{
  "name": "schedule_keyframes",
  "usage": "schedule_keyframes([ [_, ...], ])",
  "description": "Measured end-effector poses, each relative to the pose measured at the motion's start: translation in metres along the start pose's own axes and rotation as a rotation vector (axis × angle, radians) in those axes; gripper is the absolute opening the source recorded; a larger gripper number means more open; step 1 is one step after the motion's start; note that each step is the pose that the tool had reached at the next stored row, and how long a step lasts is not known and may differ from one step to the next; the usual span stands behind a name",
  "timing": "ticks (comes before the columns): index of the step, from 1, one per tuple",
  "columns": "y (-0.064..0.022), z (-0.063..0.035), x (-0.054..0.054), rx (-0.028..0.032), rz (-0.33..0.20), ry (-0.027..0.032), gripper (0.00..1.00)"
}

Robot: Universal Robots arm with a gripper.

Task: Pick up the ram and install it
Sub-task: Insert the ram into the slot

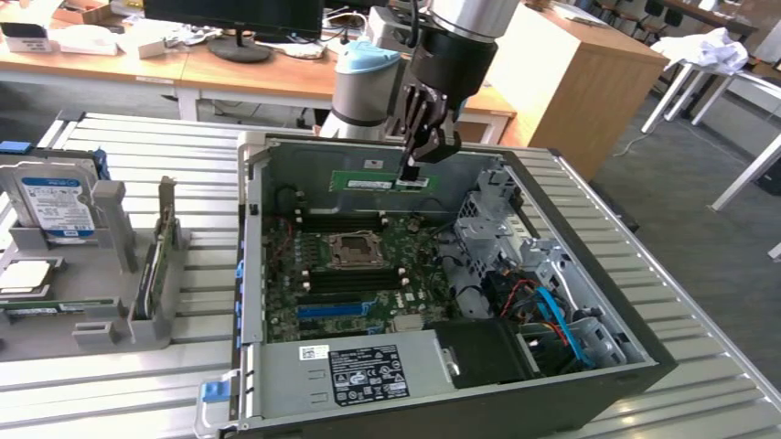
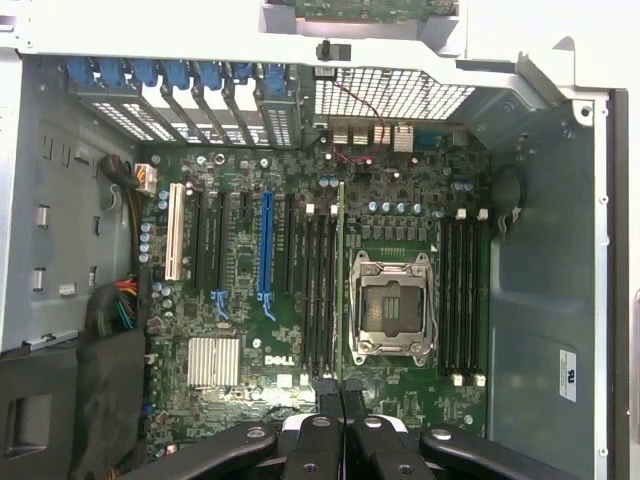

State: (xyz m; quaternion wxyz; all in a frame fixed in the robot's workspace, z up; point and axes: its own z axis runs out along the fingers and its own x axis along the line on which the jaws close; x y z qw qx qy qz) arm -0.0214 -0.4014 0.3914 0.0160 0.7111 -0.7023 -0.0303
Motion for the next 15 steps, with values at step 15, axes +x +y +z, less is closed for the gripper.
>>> schedule_keyframes([
  [15, -0.0007, 0.0104, 0.000, 0.0000, 0.000, -0.0001, 0.12],
])
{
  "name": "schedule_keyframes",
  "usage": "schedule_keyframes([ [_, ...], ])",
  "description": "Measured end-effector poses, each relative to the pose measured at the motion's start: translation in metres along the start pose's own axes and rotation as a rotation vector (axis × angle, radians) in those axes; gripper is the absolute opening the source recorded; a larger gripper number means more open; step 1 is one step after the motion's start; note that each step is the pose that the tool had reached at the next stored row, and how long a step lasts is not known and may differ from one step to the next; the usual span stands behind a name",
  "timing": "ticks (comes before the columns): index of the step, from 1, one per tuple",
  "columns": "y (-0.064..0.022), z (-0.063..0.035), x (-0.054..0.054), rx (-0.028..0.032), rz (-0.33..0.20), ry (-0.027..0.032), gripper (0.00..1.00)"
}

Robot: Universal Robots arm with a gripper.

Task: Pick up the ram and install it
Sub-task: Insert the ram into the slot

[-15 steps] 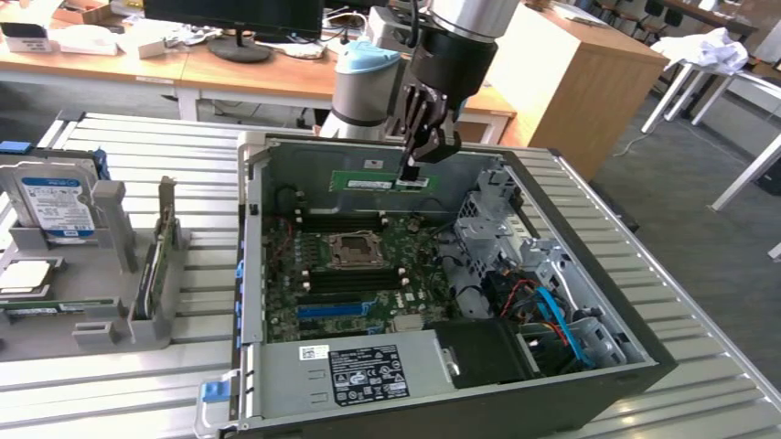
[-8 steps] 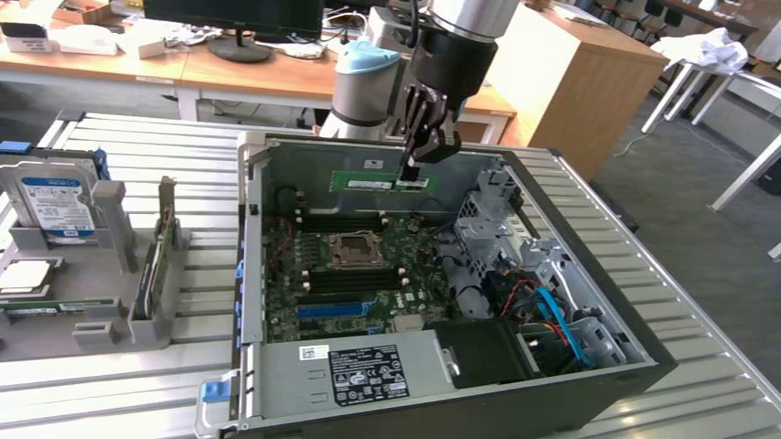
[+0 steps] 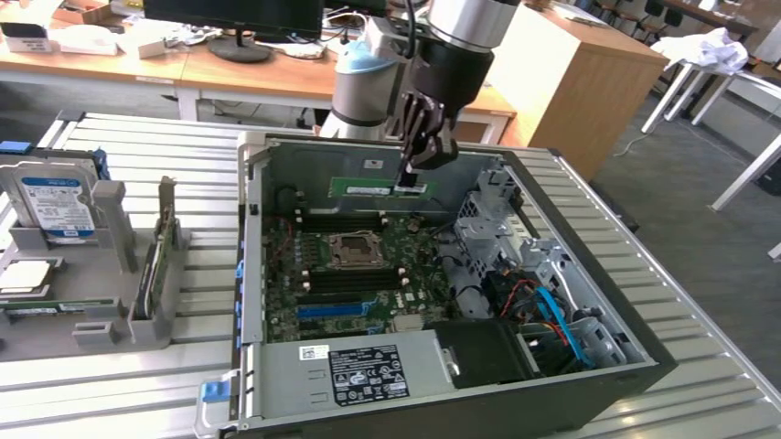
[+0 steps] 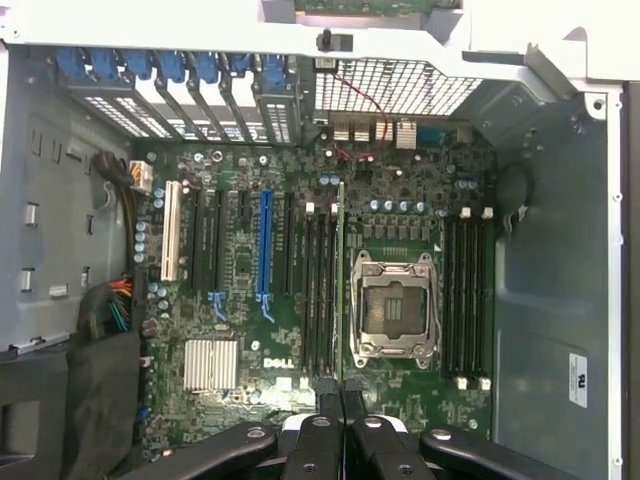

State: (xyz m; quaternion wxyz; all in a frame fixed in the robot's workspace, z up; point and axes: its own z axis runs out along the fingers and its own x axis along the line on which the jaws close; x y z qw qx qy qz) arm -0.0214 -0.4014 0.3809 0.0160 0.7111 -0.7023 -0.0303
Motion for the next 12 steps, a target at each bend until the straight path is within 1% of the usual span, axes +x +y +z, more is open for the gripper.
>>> schedule_keyframes([
  [12, -0.0008, 0.0131, 0.000, -0.0001, 0.000, 0.0002, 0.12],
])
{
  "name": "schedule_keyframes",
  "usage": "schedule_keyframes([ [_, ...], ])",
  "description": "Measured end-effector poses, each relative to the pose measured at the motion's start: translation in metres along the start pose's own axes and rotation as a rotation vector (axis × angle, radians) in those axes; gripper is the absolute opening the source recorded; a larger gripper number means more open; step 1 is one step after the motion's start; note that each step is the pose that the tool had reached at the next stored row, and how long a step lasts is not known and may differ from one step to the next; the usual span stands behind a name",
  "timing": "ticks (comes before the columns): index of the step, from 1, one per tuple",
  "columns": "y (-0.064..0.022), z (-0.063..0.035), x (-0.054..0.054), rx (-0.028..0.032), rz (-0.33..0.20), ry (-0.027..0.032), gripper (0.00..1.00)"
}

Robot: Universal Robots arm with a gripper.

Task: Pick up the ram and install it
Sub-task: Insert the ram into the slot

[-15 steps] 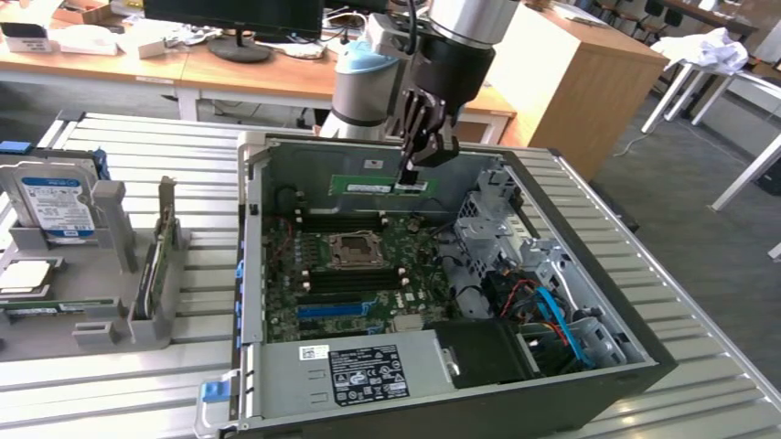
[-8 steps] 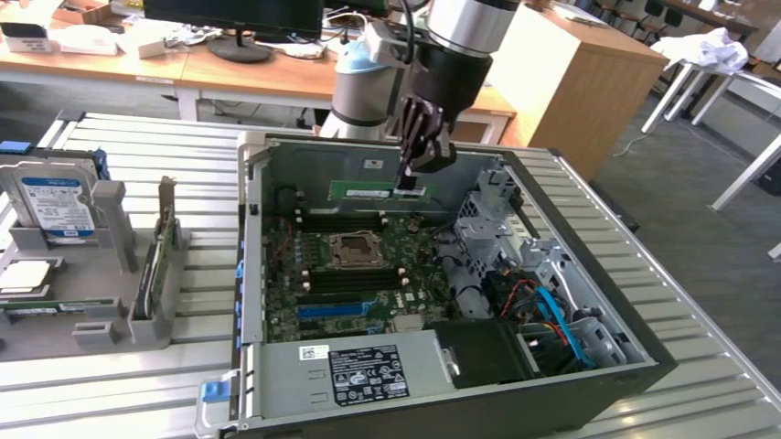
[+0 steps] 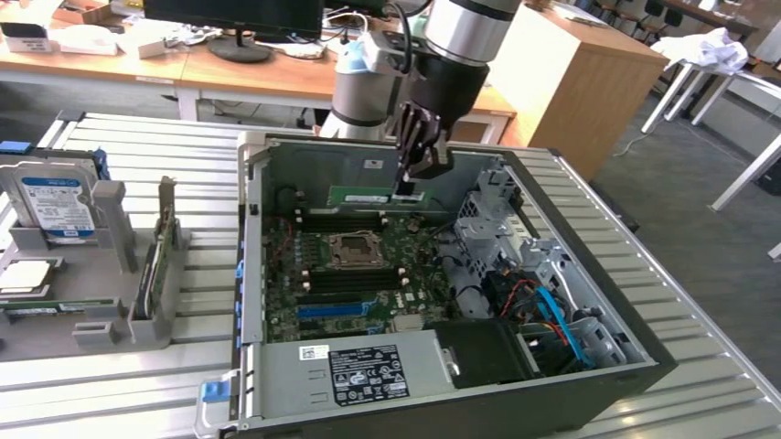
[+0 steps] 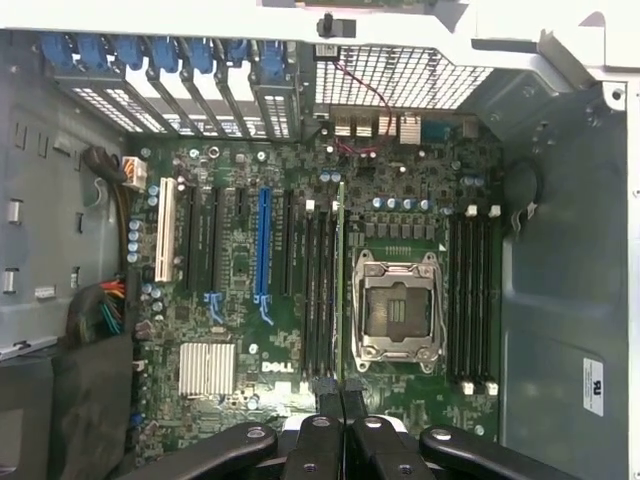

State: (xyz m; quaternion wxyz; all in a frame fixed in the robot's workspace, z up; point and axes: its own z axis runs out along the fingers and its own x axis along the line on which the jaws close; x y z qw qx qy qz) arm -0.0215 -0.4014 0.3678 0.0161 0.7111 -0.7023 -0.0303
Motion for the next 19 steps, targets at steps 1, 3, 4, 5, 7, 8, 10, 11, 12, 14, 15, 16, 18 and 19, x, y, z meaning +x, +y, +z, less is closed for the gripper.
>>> schedule_keyframes([
  [1, -0.0001, 0.0013, 0.000, 0.0000, 0.000, -0.0001, 0.12],
  [3, -0.0003, 0.0039, 0.000, 0.0001, 0.000, -0.0003, 0.12],
  [4, -0.0003, 0.0051, 0.000, 0.0001, 0.000, -0.0001, 0.12],
  [5, -0.0004, 0.0064, 0.000, 0.0001, 0.000, -0.0002, 0.12],
  [7, -0.0006, 0.0090, 0.000, 0.0001, 0.000, -0.0002, 0.12],
  [8, -0.0007, 0.0102, 0.000, 0.0000, 0.000, -0.0001, 0.12],
  [10, -0.0008, 0.0127, 0.000, 0.0000, 0.000, -0.0001, 0.12],
  [11, -0.0009, 0.0138, 0.000, 0.0000, 0.000, -0.0001, 0.12],
  [12, -0.0010, 0.0147, 0.000, 0.0000, 0.000, -0.0001, 0.12],
  [14, -0.0011, 0.0167, 0.000, 0.0001, 0.000, -0.0001, 0.12],
  [15, -0.0012, 0.0176, 0.000, 0.0000, 0.000, -0.0002, 0.12],
  [16, -0.0012, 0.0187, 0.000, 0.0001, 0.000, -0.0003, 0.12],
  [18, -0.0014, 0.0207, 0.000, 0.0000, 0.000, -0.0002, 0.12],
  [19, -0.0014, 0.0218, 0.000, 0.0001, 0.000, -0.0001, 0.12],
])
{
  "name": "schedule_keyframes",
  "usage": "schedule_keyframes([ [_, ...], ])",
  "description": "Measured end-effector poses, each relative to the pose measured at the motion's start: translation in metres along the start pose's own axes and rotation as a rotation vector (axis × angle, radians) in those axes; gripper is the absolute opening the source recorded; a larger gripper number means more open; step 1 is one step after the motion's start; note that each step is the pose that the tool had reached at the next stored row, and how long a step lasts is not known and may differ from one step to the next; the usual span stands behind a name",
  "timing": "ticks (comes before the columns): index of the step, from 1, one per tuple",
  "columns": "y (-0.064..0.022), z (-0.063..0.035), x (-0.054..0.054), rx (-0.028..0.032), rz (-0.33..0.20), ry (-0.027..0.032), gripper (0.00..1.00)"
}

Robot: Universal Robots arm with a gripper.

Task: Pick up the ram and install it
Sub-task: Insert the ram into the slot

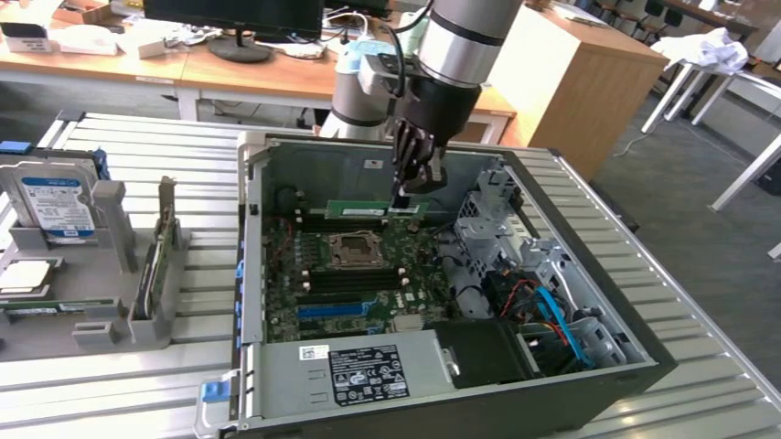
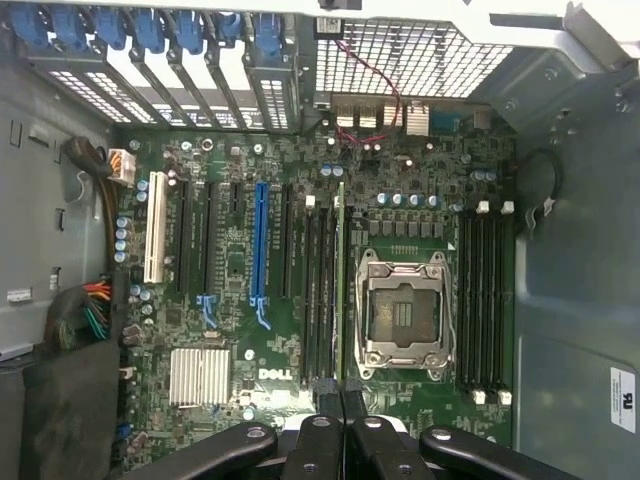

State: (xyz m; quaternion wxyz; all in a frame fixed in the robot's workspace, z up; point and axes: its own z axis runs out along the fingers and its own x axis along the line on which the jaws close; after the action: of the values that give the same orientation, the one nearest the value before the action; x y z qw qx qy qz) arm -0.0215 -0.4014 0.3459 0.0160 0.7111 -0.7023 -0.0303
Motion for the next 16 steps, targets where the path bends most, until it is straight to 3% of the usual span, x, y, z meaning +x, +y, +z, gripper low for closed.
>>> schedule_keyframes([
  [16, -0.0015, 0.0231, 0.000, 0.0000, 0.000, 0.0001, 0.12],
])
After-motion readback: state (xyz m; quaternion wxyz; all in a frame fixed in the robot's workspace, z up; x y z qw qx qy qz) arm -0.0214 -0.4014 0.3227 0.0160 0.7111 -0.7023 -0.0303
